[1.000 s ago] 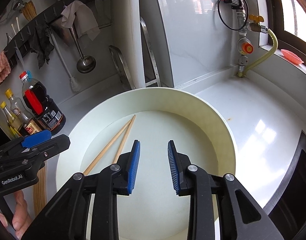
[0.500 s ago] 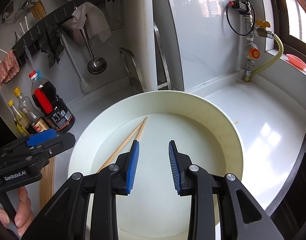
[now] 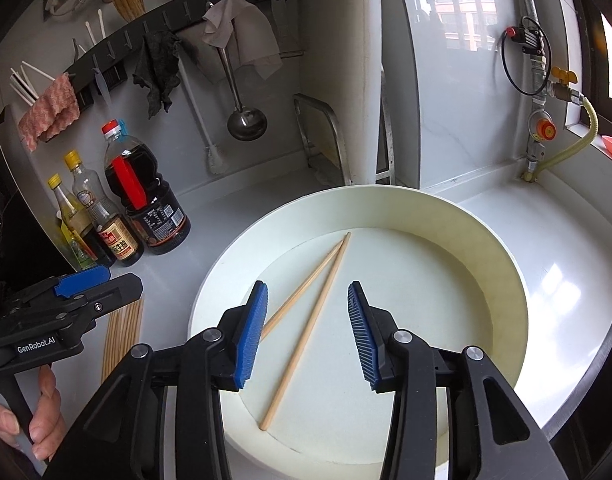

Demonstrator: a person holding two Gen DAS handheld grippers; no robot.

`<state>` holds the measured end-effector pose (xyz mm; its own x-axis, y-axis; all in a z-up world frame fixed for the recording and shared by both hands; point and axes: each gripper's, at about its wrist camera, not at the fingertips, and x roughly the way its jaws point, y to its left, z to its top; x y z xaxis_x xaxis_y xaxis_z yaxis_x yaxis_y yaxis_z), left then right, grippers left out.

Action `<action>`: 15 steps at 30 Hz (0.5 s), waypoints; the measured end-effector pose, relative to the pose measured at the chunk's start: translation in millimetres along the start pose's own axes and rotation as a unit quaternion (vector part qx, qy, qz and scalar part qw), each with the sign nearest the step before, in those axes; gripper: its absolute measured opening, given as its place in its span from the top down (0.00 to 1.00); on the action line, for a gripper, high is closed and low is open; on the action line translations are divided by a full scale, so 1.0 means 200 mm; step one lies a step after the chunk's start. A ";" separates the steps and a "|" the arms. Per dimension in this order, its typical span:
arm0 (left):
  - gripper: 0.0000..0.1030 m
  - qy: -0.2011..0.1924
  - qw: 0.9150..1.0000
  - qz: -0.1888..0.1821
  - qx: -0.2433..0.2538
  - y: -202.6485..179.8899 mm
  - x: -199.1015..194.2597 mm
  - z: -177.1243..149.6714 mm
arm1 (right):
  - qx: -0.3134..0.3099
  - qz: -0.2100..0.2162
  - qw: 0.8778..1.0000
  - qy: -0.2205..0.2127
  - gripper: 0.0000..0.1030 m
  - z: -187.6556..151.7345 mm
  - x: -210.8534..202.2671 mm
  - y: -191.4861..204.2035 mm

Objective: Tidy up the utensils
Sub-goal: 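Withdraw both open tools from the basin back toward the chopstick row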

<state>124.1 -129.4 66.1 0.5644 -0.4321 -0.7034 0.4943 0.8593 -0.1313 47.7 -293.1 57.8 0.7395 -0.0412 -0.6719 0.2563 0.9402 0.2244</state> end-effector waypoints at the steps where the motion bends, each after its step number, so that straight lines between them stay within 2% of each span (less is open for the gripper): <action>1: 0.25 -0.001 1.000 0.004 -0.003 0.02 -0.02 -0.01 | -0.001 0.004 1.000 -0.001 0.59 0.00 -0.01 0.02; 15: 0.20 -0.027 0.996 0.072 -0.035 0.31 -0.25 -0.25 | -0.065 0.061 0.996 0.017 0.53 -0.11 0.01 0.35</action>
<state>93.6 -41.7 58.9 0.6622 -0.3154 -0.6797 0.3594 0.9296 -0.0813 53.6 -220.4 57.3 0.7377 0.0850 -0.6698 0.0821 0.9734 0.2140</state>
